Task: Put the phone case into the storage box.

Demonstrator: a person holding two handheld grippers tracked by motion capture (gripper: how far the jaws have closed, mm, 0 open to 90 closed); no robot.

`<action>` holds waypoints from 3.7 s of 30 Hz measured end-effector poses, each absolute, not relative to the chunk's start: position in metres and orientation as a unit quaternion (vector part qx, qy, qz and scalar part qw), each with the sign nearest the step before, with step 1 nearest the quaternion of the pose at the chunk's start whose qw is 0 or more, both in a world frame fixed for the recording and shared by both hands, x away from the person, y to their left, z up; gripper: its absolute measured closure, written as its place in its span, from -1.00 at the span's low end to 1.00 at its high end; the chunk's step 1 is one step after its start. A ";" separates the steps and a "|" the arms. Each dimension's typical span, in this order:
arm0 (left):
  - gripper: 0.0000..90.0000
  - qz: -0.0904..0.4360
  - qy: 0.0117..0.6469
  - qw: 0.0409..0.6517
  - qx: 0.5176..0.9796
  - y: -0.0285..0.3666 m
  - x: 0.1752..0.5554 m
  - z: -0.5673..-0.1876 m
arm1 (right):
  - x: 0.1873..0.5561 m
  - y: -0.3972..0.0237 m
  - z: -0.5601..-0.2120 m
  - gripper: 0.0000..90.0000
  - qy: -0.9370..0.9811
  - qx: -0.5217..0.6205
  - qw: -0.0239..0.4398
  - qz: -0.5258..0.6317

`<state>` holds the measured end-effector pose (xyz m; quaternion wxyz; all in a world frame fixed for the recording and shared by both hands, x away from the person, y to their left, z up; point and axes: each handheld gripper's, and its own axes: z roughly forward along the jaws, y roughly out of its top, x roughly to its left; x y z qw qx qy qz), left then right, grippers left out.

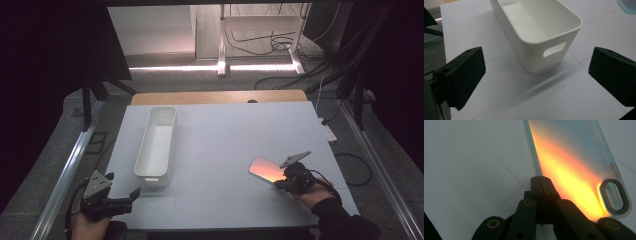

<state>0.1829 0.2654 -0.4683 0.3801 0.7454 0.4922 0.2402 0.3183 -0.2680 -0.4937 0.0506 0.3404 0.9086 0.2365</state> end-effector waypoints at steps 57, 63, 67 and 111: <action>-0.96 0.239 0.492 0.377 0.748 0.265 0.184 -0.469 | 0.394 -0.248 -0.476 0.99 0.870 0.374 0.133 0.292; -0.96 0.239 0.492 0.378 0.747 0.265 0.184 -0.469 | 0.403 -0.231 -0.478 0.99 0.872 0.366 0.131 0.296; -0.96 0.238 0.492 0.377 0.748 0.265 0.184 -0.469 | 0.409 -0.218 -0.482 0.99 0.878 0.354 0.132 0.293; -0.96 0.239 0.489 0.380 0.748 0.265 0.184 -0.469 | 0.398 -0.189 -0.501 0.99 0.910 0.324 0.086 0.246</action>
